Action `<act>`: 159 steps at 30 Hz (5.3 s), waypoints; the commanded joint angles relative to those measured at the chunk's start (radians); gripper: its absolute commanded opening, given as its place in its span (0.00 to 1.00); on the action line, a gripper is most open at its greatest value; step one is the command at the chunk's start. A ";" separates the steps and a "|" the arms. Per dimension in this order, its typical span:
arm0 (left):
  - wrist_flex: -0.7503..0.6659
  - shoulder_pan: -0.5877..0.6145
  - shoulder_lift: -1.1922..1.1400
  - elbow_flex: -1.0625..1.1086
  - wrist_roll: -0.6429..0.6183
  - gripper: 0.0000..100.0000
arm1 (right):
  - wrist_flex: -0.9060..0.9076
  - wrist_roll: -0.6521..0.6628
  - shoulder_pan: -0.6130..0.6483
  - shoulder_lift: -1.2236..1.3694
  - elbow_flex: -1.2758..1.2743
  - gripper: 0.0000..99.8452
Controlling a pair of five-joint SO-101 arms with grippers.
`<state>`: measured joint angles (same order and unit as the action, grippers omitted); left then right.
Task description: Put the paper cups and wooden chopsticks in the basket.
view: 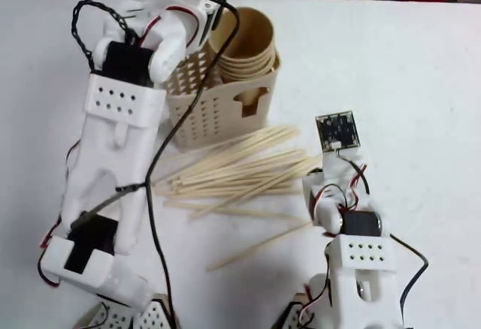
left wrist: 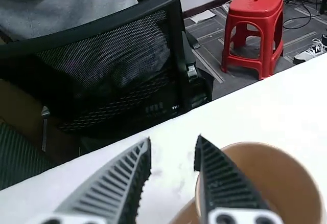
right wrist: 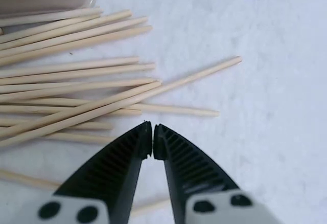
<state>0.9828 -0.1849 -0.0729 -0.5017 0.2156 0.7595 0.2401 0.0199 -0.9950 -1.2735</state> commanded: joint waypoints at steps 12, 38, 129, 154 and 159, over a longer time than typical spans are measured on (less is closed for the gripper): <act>0.292 -0.168 0.012 -0.230 0.049 0.03 | -0.021 0.002 -0.007 -0.016 0.008 0.02; -0.290 -0.209 0.473 0.641 0.035 0.02 | -0.021 0.002 -0.007 -0.013 0.008 0.02; -0.071 0.499 1.897 2.130 0.152 0.02 | 0.213 -0.405 -0.094 0.912 0.830 0.09; -0.077 0.499 1.897 2.143 0.153 0.02 | 0.555 -0.744 -0.133 1.593 1.484 0.02; -0.077 0.499 1.897 2.145 0.153 0.02 | 0.673 -0.720 -0.176 1.552 1.568 0.02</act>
<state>0.9106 0.3199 1.8144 1.6464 0.3567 1.3717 -0.4979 -0.1227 0.6007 0.2225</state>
